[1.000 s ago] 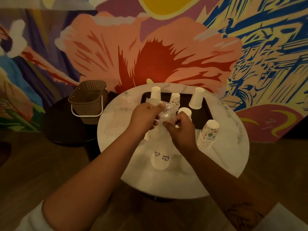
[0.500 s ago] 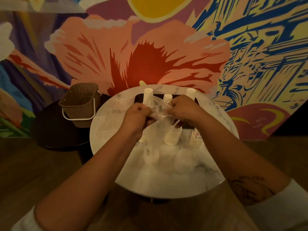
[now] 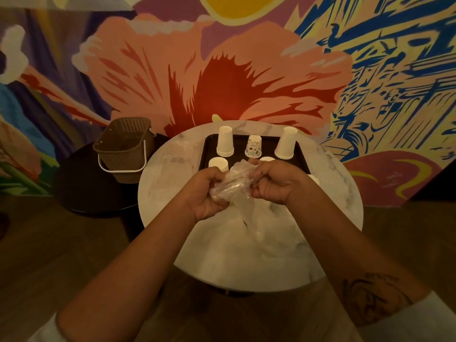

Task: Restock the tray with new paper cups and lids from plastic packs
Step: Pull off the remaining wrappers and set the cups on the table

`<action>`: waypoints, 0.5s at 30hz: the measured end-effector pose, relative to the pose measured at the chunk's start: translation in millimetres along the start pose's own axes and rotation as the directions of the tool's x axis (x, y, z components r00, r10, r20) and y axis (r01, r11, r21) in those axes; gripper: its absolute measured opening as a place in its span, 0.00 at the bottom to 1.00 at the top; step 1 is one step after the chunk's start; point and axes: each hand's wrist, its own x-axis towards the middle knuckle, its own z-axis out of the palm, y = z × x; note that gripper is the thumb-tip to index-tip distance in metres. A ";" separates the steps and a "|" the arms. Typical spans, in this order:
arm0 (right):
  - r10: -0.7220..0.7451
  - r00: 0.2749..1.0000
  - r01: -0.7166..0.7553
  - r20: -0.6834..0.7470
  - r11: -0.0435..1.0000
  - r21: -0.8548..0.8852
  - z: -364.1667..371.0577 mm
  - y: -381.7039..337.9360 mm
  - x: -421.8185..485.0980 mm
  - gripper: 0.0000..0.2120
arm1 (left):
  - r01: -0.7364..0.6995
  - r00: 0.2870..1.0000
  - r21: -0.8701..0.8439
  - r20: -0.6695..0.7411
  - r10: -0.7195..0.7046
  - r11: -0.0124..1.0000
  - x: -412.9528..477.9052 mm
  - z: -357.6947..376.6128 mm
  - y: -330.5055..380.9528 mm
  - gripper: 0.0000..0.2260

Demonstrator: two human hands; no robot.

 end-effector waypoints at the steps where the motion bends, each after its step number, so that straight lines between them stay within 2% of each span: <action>1: 0.000 1.000 0.000 -0.006 1.000 0.001 0.0 0.9 0.2 0.19 | -0.003 1.000 0.049 0.017 0.003 0.999 -0.7 -2.8 0.5 0.08; 3: -0.006 1.000 0.005 -0.008 1.000 -0.019 -0.5 1.2 -1.9 0.18 | -0.029 1.000 0.228 -0.001 0.030 0.973 -1.6 -6.8 3.0 0.07; 5: -0.011 0.999 0.013 0.038 0.999 -0.048 -2.3 1.9 -5.1 0.17 | -0.047 0.996 0.488 -0.046 0.080 0.871 -2.6 -6.7 4.7 0.06; 7: -0.016 0.996 0.021 0.086 0.998 -0.064 -4.8 2.5 -7.1 0.17 | -0.039 0.985 0.652 -0.101 0.138 0.758 -5.4 -4.4 5.8 0.05; 8: -0.019 0.995 0.026 0.100 0.997 -0.066 -5.6 3.0 -7.6 0.17 | -0.037 0.980 0.667 -0.121 0.157 0.744 -6.2 -4.5 6.2 0.04; 10: -0.043 0.993 0.051 0.112 0.997 -0.066 -6.0 3.7 -7.9 0.19 | -0.037 0.984 0.588 -0.118 0.131 0.808 -8.5 -5.9 6.5 0.03; 12: -0.092 0.994 0.103 0.062 0.970 -0.218 -4.2 4.2 -5.8 0.20 | -0.038 0.990 0.448 -0.106 0.095 0.893 -10.6 -7.6 6.1 0.03; 13: -0.139 0.990 0.133 0.012 0.911 -0.390 -2.0 5.8 -6.3 0.20 | -0.036 0.987 0.409 -0.126 0.096 0.912 -9.7 -9.1 5.0 0.04; 14: -0.209 0.977 0.150 -0.034 0.794 -0.589 -0.2 9.0 -6.3 0.20 | -0.038 0.982 0.384 -0.157 0.105 0.922 -7.6 -10.3 3.3 0.04; 15: -0.297 0.953 0.150 -0.052 0.617 -0.773 1.5 12.4 -6.3 0.19 | -0.047 0.974 0.357 -0.192 0.123 0.933 -5.1 -11.2 0.9 0.05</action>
